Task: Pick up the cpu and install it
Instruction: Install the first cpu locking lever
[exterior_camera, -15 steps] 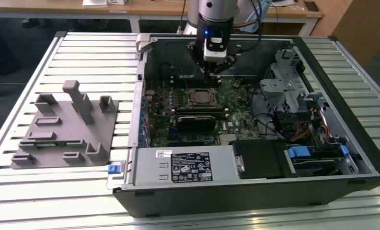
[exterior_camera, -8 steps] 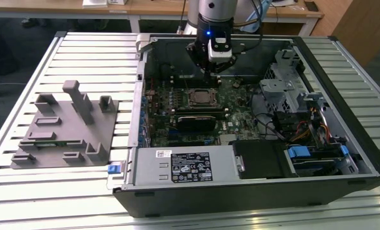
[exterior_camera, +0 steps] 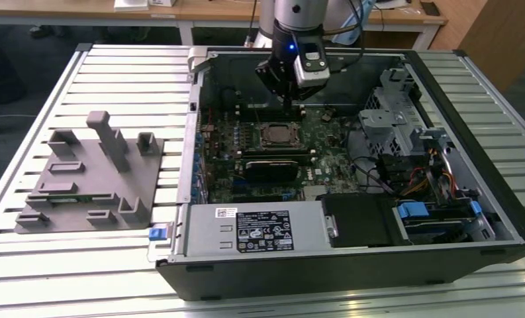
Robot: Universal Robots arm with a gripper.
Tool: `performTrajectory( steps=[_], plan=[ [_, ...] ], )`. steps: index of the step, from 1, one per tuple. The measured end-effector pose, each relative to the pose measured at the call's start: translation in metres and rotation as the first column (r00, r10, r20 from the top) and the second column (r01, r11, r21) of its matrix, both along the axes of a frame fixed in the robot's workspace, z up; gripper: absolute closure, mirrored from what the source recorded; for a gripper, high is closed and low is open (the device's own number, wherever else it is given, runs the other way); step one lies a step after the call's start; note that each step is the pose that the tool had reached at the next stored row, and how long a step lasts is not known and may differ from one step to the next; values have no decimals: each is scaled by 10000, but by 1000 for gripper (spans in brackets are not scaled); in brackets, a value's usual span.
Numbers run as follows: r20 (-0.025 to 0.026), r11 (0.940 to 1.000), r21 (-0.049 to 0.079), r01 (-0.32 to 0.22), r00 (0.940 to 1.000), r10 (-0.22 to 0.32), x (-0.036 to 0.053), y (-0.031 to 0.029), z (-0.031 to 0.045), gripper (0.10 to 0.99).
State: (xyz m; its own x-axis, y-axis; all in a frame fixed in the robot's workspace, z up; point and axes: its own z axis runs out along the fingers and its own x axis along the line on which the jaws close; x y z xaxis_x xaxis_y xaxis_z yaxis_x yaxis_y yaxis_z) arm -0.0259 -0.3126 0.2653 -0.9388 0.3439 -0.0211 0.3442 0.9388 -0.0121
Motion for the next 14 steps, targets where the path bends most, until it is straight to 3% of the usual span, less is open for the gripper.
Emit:
performTrajectory(
  steps=[5,9,11,14],
  plan=[
    [0,9960,11,-897,9960,897,0,0,-4,980],
    [6,9867,45,-1622,9868,1622,-1,0,-12,980],
    [15,9817,105,-1904,9817,1904,0,-1,-17,980],
    [56,9767,294,-2126,9771,2125,-5,0,-25,980]
  ],
)
